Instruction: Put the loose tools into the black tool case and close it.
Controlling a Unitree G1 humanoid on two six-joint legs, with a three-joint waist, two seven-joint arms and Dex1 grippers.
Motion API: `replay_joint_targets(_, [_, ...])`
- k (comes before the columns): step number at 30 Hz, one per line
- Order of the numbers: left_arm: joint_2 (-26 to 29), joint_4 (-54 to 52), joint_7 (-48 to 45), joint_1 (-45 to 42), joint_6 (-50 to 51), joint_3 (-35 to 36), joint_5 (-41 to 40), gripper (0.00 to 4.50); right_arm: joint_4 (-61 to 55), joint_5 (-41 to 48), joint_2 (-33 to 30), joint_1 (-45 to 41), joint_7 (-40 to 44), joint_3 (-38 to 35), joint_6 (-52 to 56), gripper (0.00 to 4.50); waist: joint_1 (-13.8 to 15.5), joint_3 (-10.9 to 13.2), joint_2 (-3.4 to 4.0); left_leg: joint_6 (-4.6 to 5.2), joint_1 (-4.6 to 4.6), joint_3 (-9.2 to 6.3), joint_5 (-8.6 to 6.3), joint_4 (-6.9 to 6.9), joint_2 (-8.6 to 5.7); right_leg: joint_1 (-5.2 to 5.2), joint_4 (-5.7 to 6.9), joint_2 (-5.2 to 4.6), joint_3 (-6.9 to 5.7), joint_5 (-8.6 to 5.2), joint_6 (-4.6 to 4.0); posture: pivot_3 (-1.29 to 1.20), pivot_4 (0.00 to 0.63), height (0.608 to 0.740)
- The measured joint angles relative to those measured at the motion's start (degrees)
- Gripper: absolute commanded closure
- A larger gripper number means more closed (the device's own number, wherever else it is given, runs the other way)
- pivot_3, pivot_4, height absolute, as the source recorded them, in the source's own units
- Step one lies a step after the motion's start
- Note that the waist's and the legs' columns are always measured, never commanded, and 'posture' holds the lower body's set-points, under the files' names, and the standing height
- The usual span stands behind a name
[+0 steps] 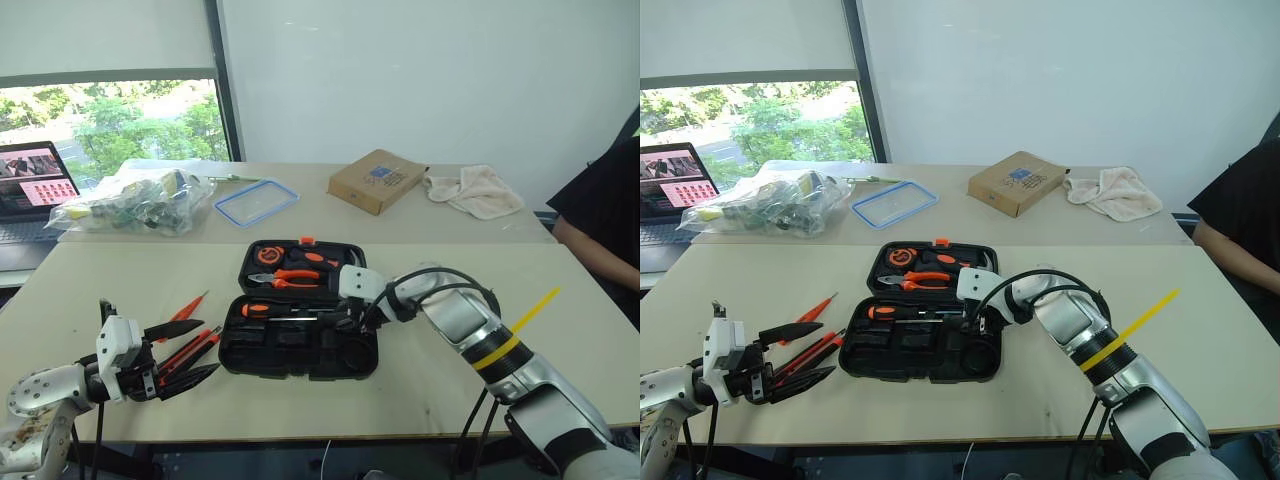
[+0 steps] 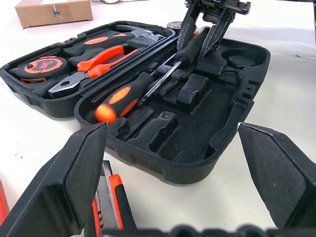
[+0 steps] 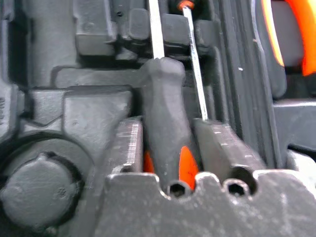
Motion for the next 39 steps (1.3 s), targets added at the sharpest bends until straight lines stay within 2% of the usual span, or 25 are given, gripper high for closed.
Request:
replay_joint_targets(1, [0.08,-0.04,0.06,0.07,0.04,0.03,0.0,0.0,-0.01,0.56,-0.33,-0.05,1.07,-0.64,0.01,0.98,0.02,0.0,0.0,0.0,0.0,-0.01,0.0,0.0,-0.01,0.0,-0.01,-0.01,0.0,0.0,0.0,0.0,0.15,0.74])
replay_joint_targets(7, [0.31,-0.21,0.39,0.52,0.35,0.26,0.0,0.0,-1.65,7.14,-2.15,-0.23,9.57,-4.5,0.02,0.98,0.15,0.01,0.01,0.01,-0.01,-0.04,0.0,-0.03,0.0,-0.01,-0.04,0.0,-0.01,0.0,0.0,0.0,0.15,0.74])
replay_joint_targets(11, [0.3,1.56,0.22,1.02,-0.43,0.34,0.29,0.0,-0.18,8.84,-0.63,-0.51,8.58,-7.61,-2.16,1.95,0.05,0.0,0.01,0.01,0.03,0.0,0.0,-0.01,0.0,0.01,0.0,0.01,0.0,0.03,-0.04,0.0,0.15,0.74])
replay_joint_targets(12, [0.3,2.04,0.14,1.02,-0.69,0.34,0.38,0.0,0.28,8.65,0.33,-0.49,7.64,-7.56,-2.45,2.43,0.0,0.01,0.01,-0.01,0.03,0.0,0.0,-0.01,0.0,0.0,0.01,0.03,0.0,0.04,-0.07,0.0,0.15,0.74])
replay_joint_targets(18, [0.25,4.85,-0.95,0.94,-2.69,0.32,0.78,0.0,3.62,5.35,3.63,0.2,3.79,-6.14,-4.48,4.46,0.17,0.01,0.01,-0.03,-0.01,0.0,0.02,0.04,-0.01,-0.01,0.06,-0.02,-0.01,0.06,-0.08,0.0,0.15,0.74])
replay_joint_targets(32, [0.4,2.82,1.5,1.47,-2.45,0.42,1.79,0.0,7.4,1.87,7.45,1.55,1.43,-4.49,-8.0,4.48,-0.62,-0.01,0.03,-0.05,0.29,0.03,0.03,0.0,0.03,0.16,0.12,0.0,0.03,0.06,-0.1,0.0,0.15,0.74])
replay_joint_targets(39, [0.48,1.42,4.26,4.11,0.17,2.36,1.33,0.0,9.0,1.17,8.67,2.73,0.73,-4.79,-11.82,4.48,-1.17,-0.03,0.02,-0.06,1.19,0.0,0.02,-0.32,0.12,1.0,-0.02,-0.02,0.07,0.04,-0.12,0.0,0.15,0.74])
